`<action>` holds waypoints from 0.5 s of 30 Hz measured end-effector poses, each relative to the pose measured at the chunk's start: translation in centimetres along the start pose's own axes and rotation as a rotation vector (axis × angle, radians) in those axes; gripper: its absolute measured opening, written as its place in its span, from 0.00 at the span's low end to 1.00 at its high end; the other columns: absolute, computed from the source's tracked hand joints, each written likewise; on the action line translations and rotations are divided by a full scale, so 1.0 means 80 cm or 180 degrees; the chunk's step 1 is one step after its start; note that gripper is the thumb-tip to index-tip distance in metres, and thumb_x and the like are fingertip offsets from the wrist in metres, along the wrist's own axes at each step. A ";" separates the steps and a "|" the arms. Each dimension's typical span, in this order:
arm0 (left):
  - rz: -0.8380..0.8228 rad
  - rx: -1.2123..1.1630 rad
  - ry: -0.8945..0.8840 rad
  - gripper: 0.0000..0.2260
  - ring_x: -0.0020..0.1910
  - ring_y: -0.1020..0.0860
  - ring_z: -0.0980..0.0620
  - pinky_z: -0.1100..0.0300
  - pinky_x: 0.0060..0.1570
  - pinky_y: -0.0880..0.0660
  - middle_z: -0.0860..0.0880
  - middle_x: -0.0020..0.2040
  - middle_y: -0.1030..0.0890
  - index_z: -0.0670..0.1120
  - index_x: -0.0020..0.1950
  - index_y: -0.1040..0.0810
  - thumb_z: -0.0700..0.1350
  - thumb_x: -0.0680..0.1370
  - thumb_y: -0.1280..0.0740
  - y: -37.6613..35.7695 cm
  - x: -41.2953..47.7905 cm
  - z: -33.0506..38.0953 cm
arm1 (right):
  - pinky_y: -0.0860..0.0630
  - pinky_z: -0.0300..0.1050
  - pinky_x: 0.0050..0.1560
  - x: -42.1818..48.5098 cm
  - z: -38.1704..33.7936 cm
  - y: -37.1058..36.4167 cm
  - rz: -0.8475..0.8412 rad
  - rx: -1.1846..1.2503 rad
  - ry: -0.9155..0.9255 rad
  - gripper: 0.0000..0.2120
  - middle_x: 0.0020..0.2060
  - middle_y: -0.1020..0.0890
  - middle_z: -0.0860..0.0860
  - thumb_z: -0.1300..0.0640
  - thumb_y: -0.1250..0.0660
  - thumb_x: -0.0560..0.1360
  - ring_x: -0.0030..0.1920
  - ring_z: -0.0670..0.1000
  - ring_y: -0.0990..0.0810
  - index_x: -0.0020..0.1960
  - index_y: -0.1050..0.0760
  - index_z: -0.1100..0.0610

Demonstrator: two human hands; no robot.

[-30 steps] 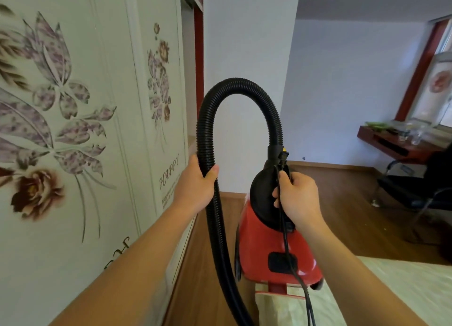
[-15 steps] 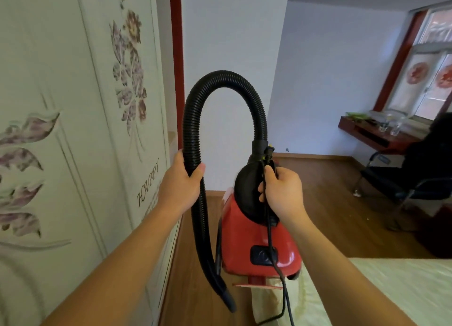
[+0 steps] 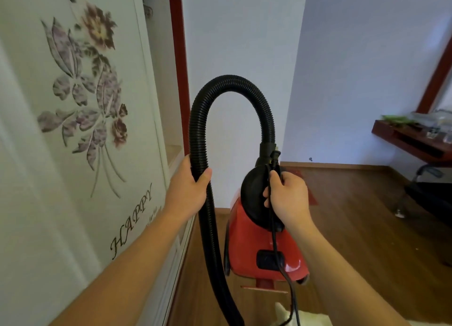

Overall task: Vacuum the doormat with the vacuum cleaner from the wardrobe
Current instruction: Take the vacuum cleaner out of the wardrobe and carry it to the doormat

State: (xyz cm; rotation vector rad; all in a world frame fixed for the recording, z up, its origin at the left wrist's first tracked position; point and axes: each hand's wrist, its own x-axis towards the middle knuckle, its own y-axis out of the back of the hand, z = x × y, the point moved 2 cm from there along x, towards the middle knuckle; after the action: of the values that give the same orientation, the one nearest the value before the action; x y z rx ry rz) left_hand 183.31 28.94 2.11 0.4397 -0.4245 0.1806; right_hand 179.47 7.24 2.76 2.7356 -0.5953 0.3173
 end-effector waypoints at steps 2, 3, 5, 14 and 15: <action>0.0065 0.0021 0.0020 0.11 0.50 0.24 0.65 0.65 0.47 0.26 0.64 0.52 0.24 0.59 0.64 0.32 0.51 0.83 0.35 -0.026 0.036 0.000 | 0.25 0.44 0.31 0.045 0.005 0.002 -0.0017 -0.0012 0.0021 0.16 0.30 0.18 0.53 0.56 0.42 0.84 0.24 0.48 0.22 0.42 0.24 0.61; 0.0091 0.0023 0.0017 0.11 0.50 0.23 0.64 0.62 0.49 0.24 0.63 0.53 0.24 0.59 0.64 0.32 0.52 0.83 0.35 -0.037 0.054 0.001 | 0.25 0.44 0.31 0.067 0.007 0.004 -0.0019 -0.0007 0.0024 0.16 0.30 0.18 0.53 0.56 0.42 0.84 0.24 0.48 0.22 0.42 0.24 0.61; 0.0098 0.0024 0.0011 0.14 0.51 0.23 0.63 0.59 0.51 0.23 0.60 0.55 0.22 0.57 0.68 0.31 0.52 0.83 0.35 -0.058 0.087 0.001 | 0.24 0.45 0.31 0.106 0.012 0.009 -0.0013 0.0005 0.0019 0.15 0.29 0.19 0.52 0.56 0.42 0.84 0.24 0.48 0.23 0.42 0.24 0.60; -0.0194 -0.0078 -0.0078 0.21 0.50 0.21 0.60 0.60 0.49 0.21 0.55 0.57 0.21 0.52 0.75 0.33 0.53 0.83 0.36 -0.170 0.231 -0.026 | 0.27 0.35 0.26 0.263 0.059 0.009 0.0255 -0.0147 -0.0023 0.18 0.27 0.20 0.53 0.56 0.41 0.83 0.23 0.47 0.23 0.39 0.24 0.63; -0.0244 -0.0089 -0.0106 0.21 0.50 0.21 0.60 0.59 0.49 0.20 0.55 0.57 0.21 0.52 0.75 0.33 0.53 0.83 0.36 -0.183 0.250 -0.031 | 0.28 0.34 0.25 0.281 0.066 0.007 0.0306 -0.0154 -0.0044 0.18 0.27 0.20 0.53 0.56 0.41 0.83 0.23 0.46 0.24 0.39 0.24 0.64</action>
State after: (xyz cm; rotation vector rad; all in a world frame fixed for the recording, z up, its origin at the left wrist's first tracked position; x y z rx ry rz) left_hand 205.94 18.58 3.32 0.4313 -0.4418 0.0931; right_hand 199.97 -3.28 4.33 2.6699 -0.7303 0.3032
